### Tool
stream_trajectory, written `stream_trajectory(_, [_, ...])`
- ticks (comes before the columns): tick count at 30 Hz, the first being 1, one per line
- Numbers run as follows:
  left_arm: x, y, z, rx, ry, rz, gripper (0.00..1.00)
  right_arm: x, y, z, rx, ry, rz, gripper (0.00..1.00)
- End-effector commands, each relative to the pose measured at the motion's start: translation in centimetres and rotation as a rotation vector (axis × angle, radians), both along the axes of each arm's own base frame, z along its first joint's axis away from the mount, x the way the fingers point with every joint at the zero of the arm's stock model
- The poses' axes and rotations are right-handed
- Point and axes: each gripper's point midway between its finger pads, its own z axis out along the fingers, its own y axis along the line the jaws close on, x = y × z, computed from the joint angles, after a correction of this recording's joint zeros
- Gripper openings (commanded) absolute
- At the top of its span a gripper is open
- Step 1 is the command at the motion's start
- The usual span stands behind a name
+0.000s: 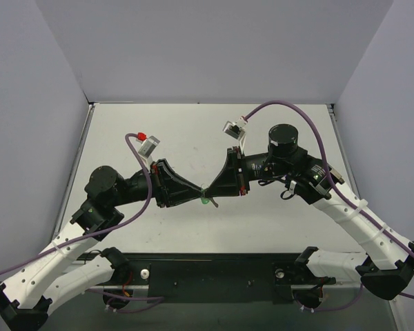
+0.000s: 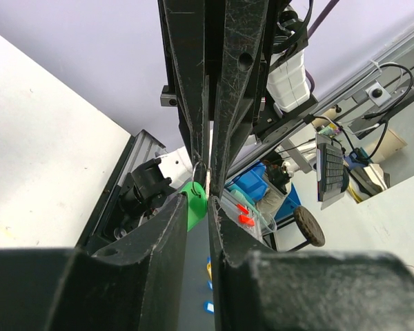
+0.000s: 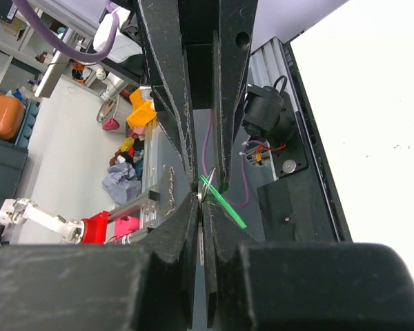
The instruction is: Remove the keys from the keyring
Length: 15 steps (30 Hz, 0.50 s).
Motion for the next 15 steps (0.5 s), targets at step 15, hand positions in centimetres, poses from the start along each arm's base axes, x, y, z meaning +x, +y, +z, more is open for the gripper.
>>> stream_trajectory(15, [0.64,-0.21,1.05,-0.038,-0.03,0.028,0.0,-0.54,0.56,2.01,0.069,-0.051,0.019,0.0])
